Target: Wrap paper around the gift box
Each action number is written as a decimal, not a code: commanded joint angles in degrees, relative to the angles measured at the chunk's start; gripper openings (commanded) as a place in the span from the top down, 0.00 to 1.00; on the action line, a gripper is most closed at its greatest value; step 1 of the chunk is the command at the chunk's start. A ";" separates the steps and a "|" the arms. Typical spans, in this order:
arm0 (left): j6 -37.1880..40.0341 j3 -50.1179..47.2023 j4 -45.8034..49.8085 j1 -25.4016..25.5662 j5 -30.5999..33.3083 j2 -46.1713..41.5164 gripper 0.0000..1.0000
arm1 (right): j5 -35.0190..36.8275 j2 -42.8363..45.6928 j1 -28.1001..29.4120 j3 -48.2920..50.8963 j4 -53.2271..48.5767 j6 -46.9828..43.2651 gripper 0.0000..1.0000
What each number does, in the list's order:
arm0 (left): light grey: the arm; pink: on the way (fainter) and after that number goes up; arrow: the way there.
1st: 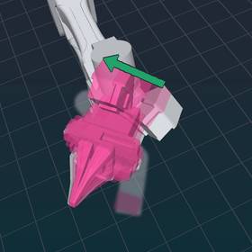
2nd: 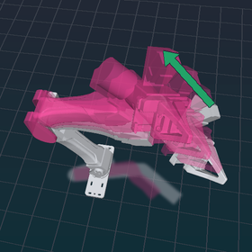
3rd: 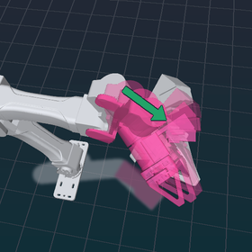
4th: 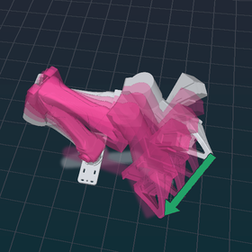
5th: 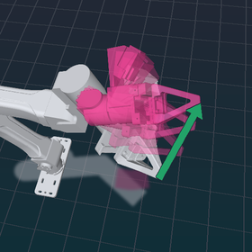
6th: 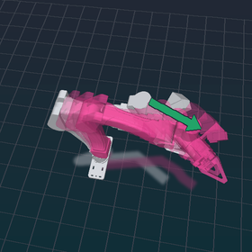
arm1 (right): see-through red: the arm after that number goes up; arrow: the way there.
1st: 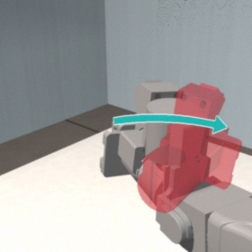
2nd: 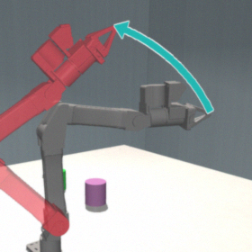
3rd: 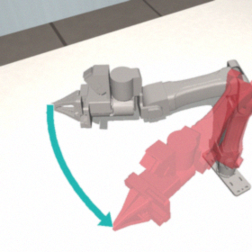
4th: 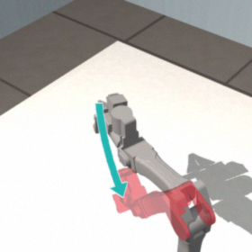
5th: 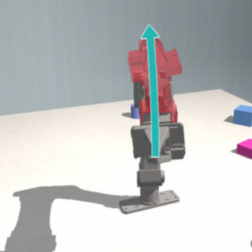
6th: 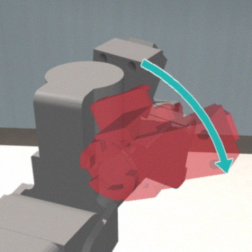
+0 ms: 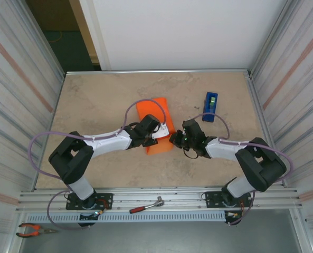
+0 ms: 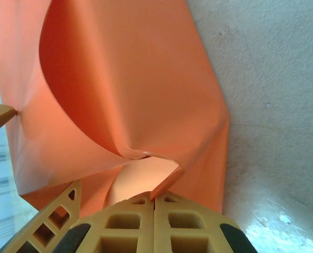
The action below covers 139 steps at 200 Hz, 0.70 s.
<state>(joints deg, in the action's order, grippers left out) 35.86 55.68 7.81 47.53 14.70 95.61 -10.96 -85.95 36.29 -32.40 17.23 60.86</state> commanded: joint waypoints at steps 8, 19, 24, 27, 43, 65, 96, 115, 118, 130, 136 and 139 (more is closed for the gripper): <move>-0.22 -1.47 1.97 0.91 -1.51 1.89 0.33 | -0.60 -3.11 0.11 2.29 12.01 3.81 1.00; -0.21 -1.45 2.11 0.99 -1.47 1.93 0.33 | -0.34 -4.38 0.43 2.90 15.49 4.54 1.00; -0.17 -1.45 2.11 1.06 -1.60 1.91 0.33 | -0.16 -4.94 0.55 3.17 16.94 4.88 1.00; -0.24 -1.45 2.10 1.07 -1.59 1.90 0.33 | -0.08 -5.31 0.64 3.29 17.68 5.03 1.00; -0.29 -1.46 2.05 1.21 -1.60 1.93 0.33 | 0.62 -6.93 1.06 3.72 21.17 5.67 1.00; -0.27 -1.57 2.12 1.25 -1.85 1.89 0.33 | 1.70 -9.27 1.93 4.39 25.44 7.99 1.00; -0.29 -1.71 2.12 1.25 -1.93 1.83 0.34 | 3.83 -12.82 3.28 5.52 31.92 10.33 1.00; -0.33 -1.80 1.98 1.22 -1.88 1.80 0.34 | 5.22 -15.02 3.79 6.20 35.92 12.01 1.00; -0.28 -1.80 1.95 1.29 -1.90 1.81 0.34 | 5.31 -15.44 3.86 6.21 36.40 12.21 1.00; -0.26 -1.80 1.97 1.26 -1.95 1.83 0.34 | 5.59 -16.83 4.11 6.40 37.74 13.05 1.00; -0.33 -1.80 2.02 1.30 -1.90 1.78 0.34 | 5.61 -17.43 4.23 6.28 37.81 13.43 1.00; -0.27 -1.80 1.97 1.29 -1.94 1.84 0.34 | 5.68 -17.61 4.29 6.25 37.71 13.56 1.00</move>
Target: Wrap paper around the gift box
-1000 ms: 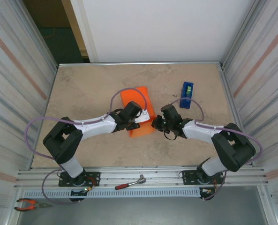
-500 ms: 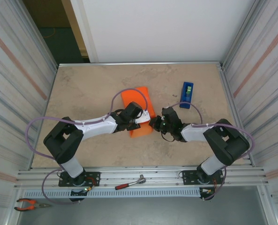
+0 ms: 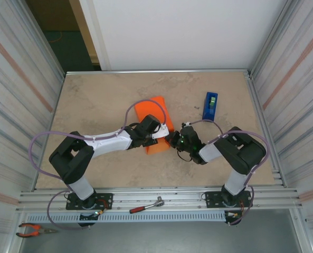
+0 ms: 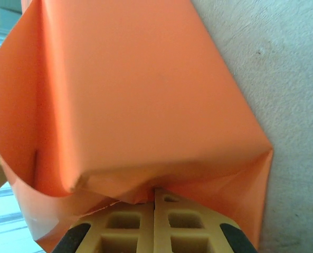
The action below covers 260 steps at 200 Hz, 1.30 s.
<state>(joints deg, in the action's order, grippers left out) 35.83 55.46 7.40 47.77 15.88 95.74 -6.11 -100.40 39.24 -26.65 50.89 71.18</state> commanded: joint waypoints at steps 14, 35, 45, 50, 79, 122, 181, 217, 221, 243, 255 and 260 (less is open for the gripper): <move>-0.31 -1.59 2.40 1.08 -3.14 1.75 0.34 | 0.91 -4.14 1.66 0.63 4.17 3.85 0.86; -0.35 -1.59 2.42 1.14 -3.22 1.90 0.34 | 1.02 -4.20 1.81 1.33 4.09 4.15 0.73; -0.33 -1.50 2.43 1.14 -3.14 1.98 0.34 | 1.01 -4.01 1.80 1.60 3.95 4.15 0.71; -0.34 -1.50 2.42 1.18 -3.14 1.99 0.34 | 1.01 -3.87 1.84 1.82 3.90 4.15 0.70; -0.33 -1.52 2.49 1.23 -3.14 2.06 0.35 | -0.29 -1.93 1.19 2.52 2.81 3.77 0.68; -0.50 -1.50 2.75 1.27 -3.20 2.15 0.36 | -1.89 8.35 -1.89 3.89 -6.74 0.41 0.64; -0.44 -1.50 2.76 1.36 -3.07 2.29 0.36 | -1.36 22.26 -8.22 2.91 -31.04 -7.94 0.80; -0.24 -1.41 2.78 1.56 -2.78 2.50 0.36 | -2.18 20.62 -8.75 -0.44 -34.40 -11.23 1.00; -0.24 -1.42 2.71 1.62 -2.79 2.47 0.36 | -2.40 20.04 -8.69 -0.74 -34.13 -11.24 1.00; -0.16 -1.32 2.73 1.70 -2.76 2.78 0.36 | -3.06 17.17 -8.08 -2.58 -32.78 -11.24 1.00; -0.16 -1.26 2.77 1.80 -2.78 2.95 0.37 | -3.21 15.58 -7.38 -3.82 -31.96 -11.24 1.00; -0.17 -1.31 2.76 1.80 -2.79 3.02 0.37 | -3.12 14.91 -7.07 -4.26 -31.97 -11.24 1.00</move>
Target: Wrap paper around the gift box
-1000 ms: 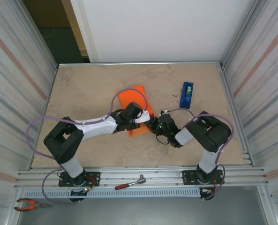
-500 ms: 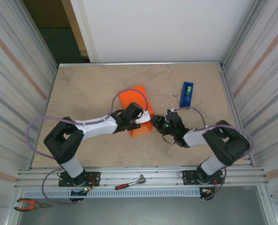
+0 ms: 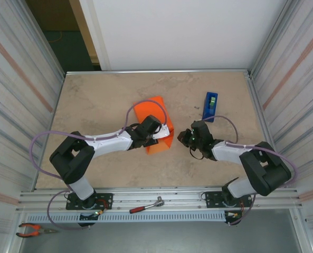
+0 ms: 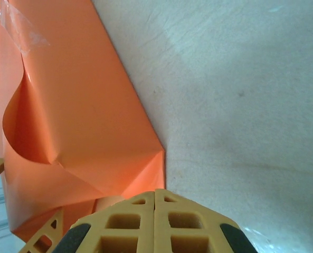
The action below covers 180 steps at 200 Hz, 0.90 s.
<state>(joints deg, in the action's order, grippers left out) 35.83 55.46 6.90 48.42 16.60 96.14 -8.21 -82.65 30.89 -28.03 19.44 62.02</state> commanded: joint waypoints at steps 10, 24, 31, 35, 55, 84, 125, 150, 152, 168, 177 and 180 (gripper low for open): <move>-0.20 -1.25 3.19 1.21 -3.50 2.64 0.37 | -0.85 -3.98 1.76 -3.99 -0.42 -2.08 1.00; -0.10 -1.16 3.30 1.31 -3.49 2.61 0.37 | -0.85 -6.03 2.49 -5.03 0.56 -1.78 1.00; -0.08 -1.14 3.28 1.31 -3.50 2.61 0.37 | -1.00 -7.12 2.87 -5.54 1.27 -1.67 1.00; -0.08 -1.07 3.29 1.32 -3.50 2.60 0.37 | -1.02 -7.78 3.13 -5.82 1.65 -1.51 1.00; -0.08 -0.99 3.41 1.32 -3.55 2.51 0.37 | -0.86 -11.01 4.21 -7.17 3.23 -1.01 1.00; -0.47 0.04 4.70 1.30 -4.57 1.50 0.36 | -0.74 -14.80 4.93 -7.43 5.61 0.45 1.00; -3.76 6.30 13.44 0.05 -12.25 -3.07 0.33 | -0.06 -14.64 5.01 -4.56 7.10 1.66 1.00; -7.91 10.94 17.44 -2.55 -20.49 -6.36 0.31 | 0.51 -13.72 5.05 -3.36 6.84 1.64 1.00; -8.27 11.26 17.38 -2.90 -21.00 -6.57 0.31 | 0.48 -13.69 5.05 -3.35 6.84 1.66 1.00; -10.47 13.11 16.56 -5.02 -23.61 -7.06 0.30 | 0.47 -13.61 5.14 -3.00 6.88 1.68 1.00; -11.41 14.38 16.48 -5.83 -23.94 -6.57 0.30 | 0.59 -13.71 5.31 -2.88 6.83 1.67 1.00; -11.49 14.81 16.41 -6.02 -23.90 -6.31 0.30 | 0.58 -13.76 5.32 -2.79 6.84 1.70 1.00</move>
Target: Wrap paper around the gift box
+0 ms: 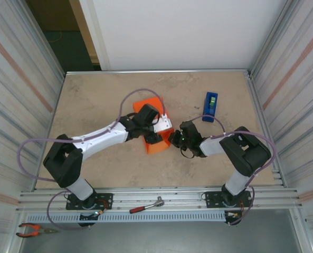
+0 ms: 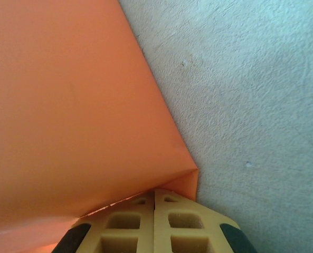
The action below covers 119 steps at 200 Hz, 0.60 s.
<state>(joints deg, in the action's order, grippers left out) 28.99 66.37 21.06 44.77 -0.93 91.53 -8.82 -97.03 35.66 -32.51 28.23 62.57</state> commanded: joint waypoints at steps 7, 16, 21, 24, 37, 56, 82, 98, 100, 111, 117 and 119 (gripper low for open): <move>-5.03 4.85 2.09 -2.73 -5.95 -0.81 0.29 | 1.25 0.61 0.64 1.68 -1.94 1.24 1.00; -4.97 6.17 2.31 -2.85 -4.98 0.65 0.29 | 1.34 0.53 0.83 1.75 -1.87 1.25 1.00; -4.73 6.84 2.32 -2.85 -4.41 1.46 0.29 | 1.35 0.53 1.02 1.75 -1.86 1.28 1.00; -4.66 7.17 2.24 -2.85 -4.05 1.99 0.29 | 1.39 0.53 1.04 1.71 -1.91 1.32 1.00; -4.57 8.88 2.14 -2.86 -2.04 4.60 0.29 | 1.52 0.45 1.30 1.75 -1.93 1.33 1.00; -4.03 10.97 2.02 -2.76 -0.22 8.15 0.29 | 1.68 0.53 1.58 1.83 -2.06 1.33 1.00; -3.01 12.24 1.16 -2.31 2.22 11.60 0.30 | 1.85 0.77 1.64 2.23 -2.22 1.31 1.00; -2.46 12.39 0.57 -1.92 4.09 13.38 0.30 | 1.88 0.62 1.67 2.27 -2.15 1.29 1.00; -2.36 12.38 0.56 -1.85 4.22 13.52 0.30 | 1.88 0.62 1.69 2.28 -2.20 1.32 1.00; -1.76 12.29 0.40 -1.55 5.07 14.42 0.30 | 1.88 0.54 1.66 2.23 -2.21 1.33 1.00; -1.43 12.13 0.26 -1.36 5.72 14.79 0.30 | 1.88 0.45 1.77 2.19 -2.17 1.41 1.00; -1.36 12.10 0.22 -1.25 5.95 14.99 0.30 | 1.88 0.44 1.71 2.15 -2.20 1.40 1.00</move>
<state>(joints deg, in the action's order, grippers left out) 25.85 76.82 21.21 42.59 1.61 105.49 -7.29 -96.82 36.49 -31.94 29.02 62.76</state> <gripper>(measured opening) 0.702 0.042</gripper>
